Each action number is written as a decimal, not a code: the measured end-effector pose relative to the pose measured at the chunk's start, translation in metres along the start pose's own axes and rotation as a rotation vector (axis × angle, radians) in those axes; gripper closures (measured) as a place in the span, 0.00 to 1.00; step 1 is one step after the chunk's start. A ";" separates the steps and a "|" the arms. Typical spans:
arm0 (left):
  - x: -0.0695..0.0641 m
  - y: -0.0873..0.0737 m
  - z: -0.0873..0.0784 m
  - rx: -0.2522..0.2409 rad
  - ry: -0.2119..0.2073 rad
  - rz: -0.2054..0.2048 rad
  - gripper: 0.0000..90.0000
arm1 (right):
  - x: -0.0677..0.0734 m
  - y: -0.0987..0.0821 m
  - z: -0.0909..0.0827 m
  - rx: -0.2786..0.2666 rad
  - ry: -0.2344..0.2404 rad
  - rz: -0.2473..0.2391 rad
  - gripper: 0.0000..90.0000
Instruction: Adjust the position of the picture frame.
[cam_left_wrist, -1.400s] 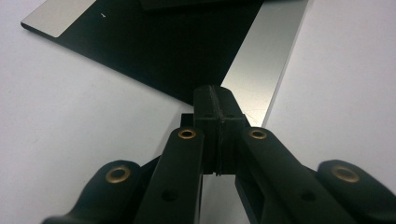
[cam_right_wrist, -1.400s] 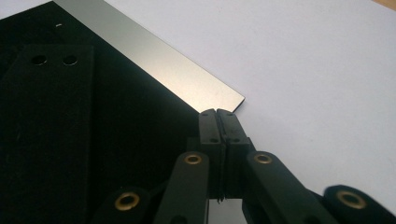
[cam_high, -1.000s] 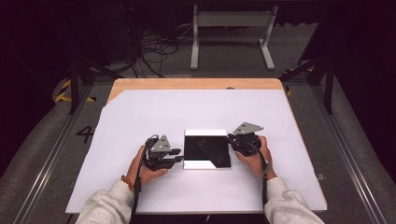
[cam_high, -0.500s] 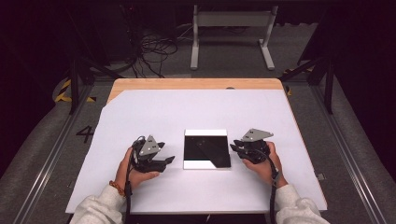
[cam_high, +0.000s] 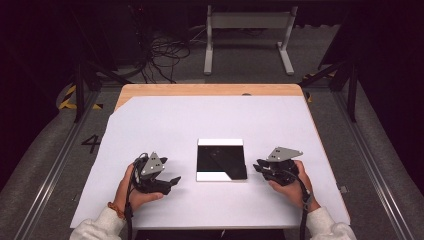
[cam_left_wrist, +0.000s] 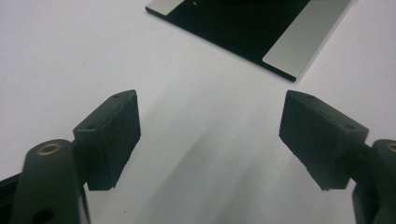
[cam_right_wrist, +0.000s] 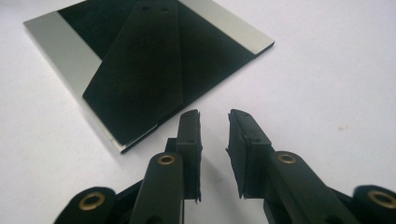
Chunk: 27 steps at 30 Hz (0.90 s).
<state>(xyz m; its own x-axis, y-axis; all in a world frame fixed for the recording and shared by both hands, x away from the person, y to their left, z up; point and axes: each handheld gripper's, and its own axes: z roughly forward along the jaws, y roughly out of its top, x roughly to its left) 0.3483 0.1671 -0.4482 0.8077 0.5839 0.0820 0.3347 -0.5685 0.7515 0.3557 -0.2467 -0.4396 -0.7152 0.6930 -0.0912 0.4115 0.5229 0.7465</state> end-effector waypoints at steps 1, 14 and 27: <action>-0.001 -0.001 0.000 0.001 -0.004 -0.003 0.22 | 0.001 -0.002 -0.001 0.003 0.004 -0.004 0.83; -0.005 -0.015 -0.009 0.003 -0.020 -0.011 0.19 | 0.007 -0.008 -0.009 0.026 0.044 -0.006 0.85; -0.009 -0.025 -0.014 -0.008 -0.015 -0.024 0.19 | 0.017 -0.002 -0.005 0.083 0.078 -0.045 0.91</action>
<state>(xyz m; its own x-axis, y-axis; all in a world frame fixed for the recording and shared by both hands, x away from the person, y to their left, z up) 0.3257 0.1842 -0.4584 0.8065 0.5888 0.0543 0.3503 -0.5498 0.7583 0.3402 -0.2387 -0.4398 -0.7743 0.6289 -0.0700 0.4208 0.5943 0.6854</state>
